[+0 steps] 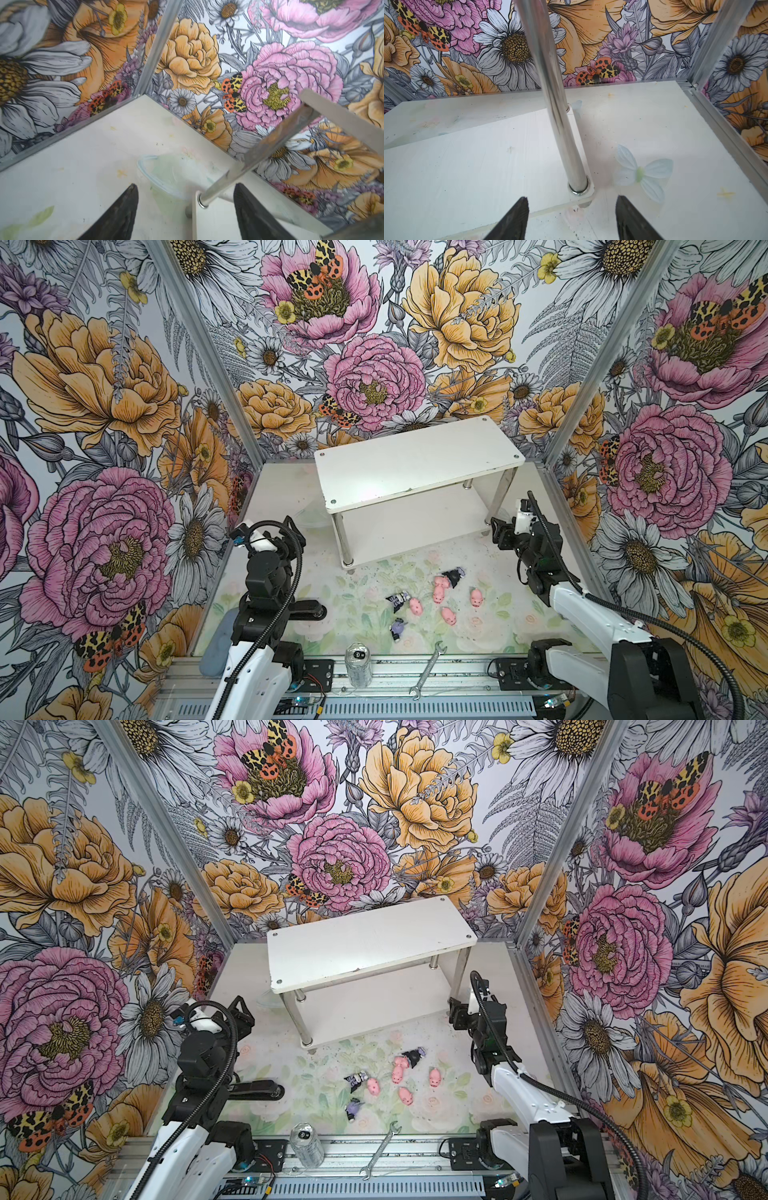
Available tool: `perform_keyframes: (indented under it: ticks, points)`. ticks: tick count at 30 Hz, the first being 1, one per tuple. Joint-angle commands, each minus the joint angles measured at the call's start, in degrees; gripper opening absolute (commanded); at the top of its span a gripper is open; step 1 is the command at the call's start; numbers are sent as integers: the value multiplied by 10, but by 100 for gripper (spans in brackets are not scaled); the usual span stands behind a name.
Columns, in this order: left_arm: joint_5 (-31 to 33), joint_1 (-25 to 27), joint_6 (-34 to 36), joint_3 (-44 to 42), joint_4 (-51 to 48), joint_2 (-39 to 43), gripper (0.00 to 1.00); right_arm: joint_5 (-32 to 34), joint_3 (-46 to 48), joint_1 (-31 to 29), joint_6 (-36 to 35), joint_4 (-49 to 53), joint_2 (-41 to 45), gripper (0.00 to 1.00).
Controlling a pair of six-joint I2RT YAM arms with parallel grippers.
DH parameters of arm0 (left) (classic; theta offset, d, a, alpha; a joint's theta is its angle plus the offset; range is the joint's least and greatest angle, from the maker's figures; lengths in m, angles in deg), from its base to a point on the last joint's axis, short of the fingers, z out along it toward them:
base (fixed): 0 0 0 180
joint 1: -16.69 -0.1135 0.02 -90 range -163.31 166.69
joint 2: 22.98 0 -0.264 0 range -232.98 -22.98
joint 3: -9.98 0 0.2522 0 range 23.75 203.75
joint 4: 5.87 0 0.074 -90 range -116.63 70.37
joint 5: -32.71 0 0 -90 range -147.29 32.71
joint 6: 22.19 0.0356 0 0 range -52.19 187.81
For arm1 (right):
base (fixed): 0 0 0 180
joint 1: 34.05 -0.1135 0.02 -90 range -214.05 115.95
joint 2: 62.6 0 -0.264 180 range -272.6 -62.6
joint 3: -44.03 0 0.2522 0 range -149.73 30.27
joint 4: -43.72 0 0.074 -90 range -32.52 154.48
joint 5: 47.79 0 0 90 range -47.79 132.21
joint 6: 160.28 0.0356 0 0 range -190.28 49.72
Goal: Place and organize the plastic toys onto the shelf
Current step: 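Reach the right gripper across to the black-purple Kuromi figurine and grasp it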
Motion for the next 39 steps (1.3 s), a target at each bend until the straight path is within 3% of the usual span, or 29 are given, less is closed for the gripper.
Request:
perform_keyframes:
  ticks: [1,8,13,16,21,25,33,39]
  points:
    - [-29,72,-14,16,-93,13,74,-30,-44,-4,-14,-31,-21,69]
    - [30,235,-38,33,-134,6,75,-31,-81,0,-18,-53,-65,71]
    - [47,294,-26,52,-110,-59,76,-44,-110,1,-17,-57,-98,68]
    - [28,285,0,63,-54,-119,74,-39,-116,2,-12,-69,-115,66]
    - [-109,184,13,94,48,-248,60,-34,-129,4,-11,-83,-140,66]
    - [-149,151,31,137,101,-338,52,-41,-157,10,-13,-75,-172,66]
    - [-184,121,48,227,150,-484,50,-58,-180,13,9,-66,-198,65]
    - [-175,126,48,227,134,-481,58,8,-143,-29,-8,29,-123,70]
